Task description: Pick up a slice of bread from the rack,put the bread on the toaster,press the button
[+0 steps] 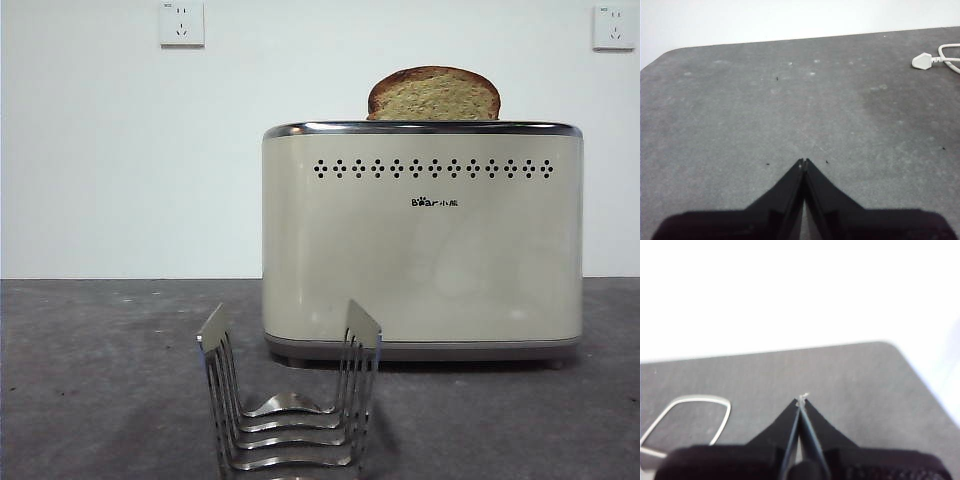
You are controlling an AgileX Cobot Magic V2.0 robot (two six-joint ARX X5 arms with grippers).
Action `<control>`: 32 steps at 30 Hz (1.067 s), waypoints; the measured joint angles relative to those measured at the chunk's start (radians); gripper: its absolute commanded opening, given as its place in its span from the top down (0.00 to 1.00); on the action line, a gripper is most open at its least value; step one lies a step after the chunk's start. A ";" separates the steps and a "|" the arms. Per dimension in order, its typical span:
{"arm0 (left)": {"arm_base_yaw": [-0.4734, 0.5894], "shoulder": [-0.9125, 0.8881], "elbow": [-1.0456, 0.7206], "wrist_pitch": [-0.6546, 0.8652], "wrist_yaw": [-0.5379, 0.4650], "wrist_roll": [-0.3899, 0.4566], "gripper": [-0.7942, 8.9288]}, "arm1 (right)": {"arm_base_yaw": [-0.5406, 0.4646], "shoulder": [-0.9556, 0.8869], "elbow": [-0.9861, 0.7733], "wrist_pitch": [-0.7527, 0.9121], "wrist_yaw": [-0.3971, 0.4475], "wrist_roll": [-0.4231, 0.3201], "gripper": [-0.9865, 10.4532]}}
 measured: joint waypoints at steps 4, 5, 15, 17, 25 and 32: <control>0.000 0.004 0.000 0.001 0.000 0.000 0.92 | 0.034 -0.211 -0.314 0.074 0.065 -0.034 0.91; 0.000 0.005 0.000 0.001 0.001 0.000 0.92 | 0.035 -0.249 -0.376 0.106 0.066 -0.042 0.91; 0.000 0.008 0.000 0.001 0.000 0.000 0.92 | 0.040 -0.718 -1.024 0.742 0.060 -0.067 0.91; 0.000 0.008 0.000 0.001 0.000 0.000 0.92 | 0.040 -0.798 -1.099 0.720 0.059 -0.067 0.91; 0.000 0.014 0.000 0.001 0.000 0.000 0.92 | 0.040 -0.973 -1.123 0.399 0.058 -0.067 0.91; 0.000 0.015 0.000 0.001 0.000 0.000 0.92 | 0.040 -1.014 -1.123 0.214 0.057 -0.067 0.91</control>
